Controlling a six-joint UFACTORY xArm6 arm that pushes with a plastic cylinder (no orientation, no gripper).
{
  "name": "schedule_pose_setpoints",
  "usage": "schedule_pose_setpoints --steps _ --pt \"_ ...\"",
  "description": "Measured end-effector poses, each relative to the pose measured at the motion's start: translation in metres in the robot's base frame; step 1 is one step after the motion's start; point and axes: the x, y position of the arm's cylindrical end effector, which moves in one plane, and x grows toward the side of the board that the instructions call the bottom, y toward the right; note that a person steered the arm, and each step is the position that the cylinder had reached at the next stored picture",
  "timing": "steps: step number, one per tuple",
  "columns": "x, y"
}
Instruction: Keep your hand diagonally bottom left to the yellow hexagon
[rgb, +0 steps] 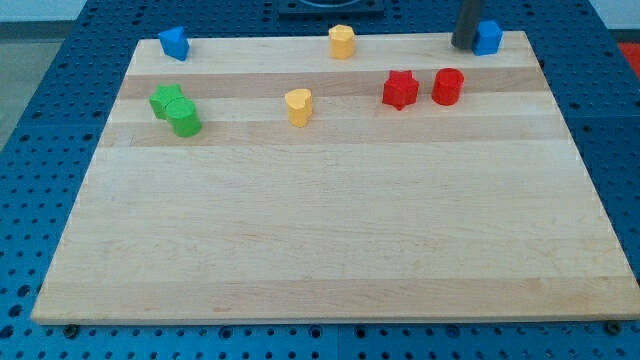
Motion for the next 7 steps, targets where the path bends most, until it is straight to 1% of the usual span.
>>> schedule_pose_setpoints --steps 2,3,5,7 --pt "0.000 -0.048" --pt "0.015 -0.058" --pt "0.019 -0.058" --pt "0.019 -0.132"
